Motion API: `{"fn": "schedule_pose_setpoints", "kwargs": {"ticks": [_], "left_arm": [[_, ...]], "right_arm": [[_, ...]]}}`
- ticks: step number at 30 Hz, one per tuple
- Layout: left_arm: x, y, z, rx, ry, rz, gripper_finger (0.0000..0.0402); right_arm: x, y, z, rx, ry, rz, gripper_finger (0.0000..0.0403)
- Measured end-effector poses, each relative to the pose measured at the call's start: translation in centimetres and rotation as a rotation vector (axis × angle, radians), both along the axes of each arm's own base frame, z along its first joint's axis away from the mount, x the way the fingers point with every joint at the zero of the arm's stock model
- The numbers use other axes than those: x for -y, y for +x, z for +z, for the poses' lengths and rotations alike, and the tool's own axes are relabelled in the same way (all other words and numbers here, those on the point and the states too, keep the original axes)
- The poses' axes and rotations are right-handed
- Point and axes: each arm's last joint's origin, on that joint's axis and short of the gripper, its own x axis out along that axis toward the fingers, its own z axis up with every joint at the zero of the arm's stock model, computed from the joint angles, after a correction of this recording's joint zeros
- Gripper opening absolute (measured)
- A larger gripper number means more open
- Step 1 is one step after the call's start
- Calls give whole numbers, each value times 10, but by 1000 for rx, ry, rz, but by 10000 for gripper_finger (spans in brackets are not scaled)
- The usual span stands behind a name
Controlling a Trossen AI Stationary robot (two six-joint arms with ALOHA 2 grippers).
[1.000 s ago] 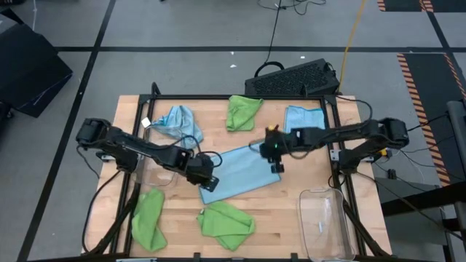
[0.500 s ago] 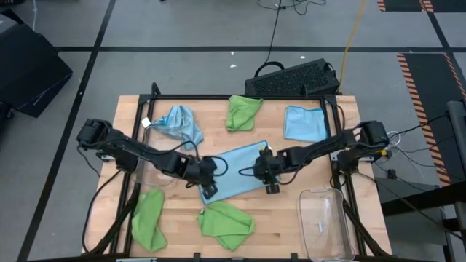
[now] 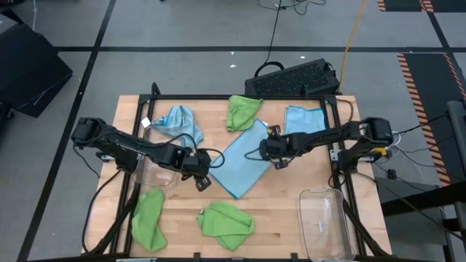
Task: Sort microfiber towel by color & place in baskets
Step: Fold the bottom blue microfiber towel
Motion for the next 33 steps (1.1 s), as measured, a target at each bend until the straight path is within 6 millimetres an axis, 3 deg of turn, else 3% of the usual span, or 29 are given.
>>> {"fn": "schedule_pose_setpoints", "kwargs": {"ticks": [5,7,10,16,20,25,29,33], "left_arm": [[-5,0,0,-9,19,-11,118],[-8,1,0,-9,22,-11,118],[-10,-1,3,-9,5,-42,118],[-11,-5,10,3,13,-148,118],[-13,-7,13,5,20,-185,118],[-9,-6,13,14,-3,-210,118],[-6,-6,14,32,30,-211,118],[-7,-5,14,39,62,-189,118]], "right_arm": [[-4,15,22,339,278,-46,141],[-9,25,24,446,436,-56,141],[-17,41,17,542,526,-51,141],[-47,68,-13,473,592,-51,141],[-75,79,-19,408,624,19,141],[-91,56,-25,126,572,82,141],[-80,28,-29,-55,367,67,141],[-68,16,-21,-66,299,35,141]]}}
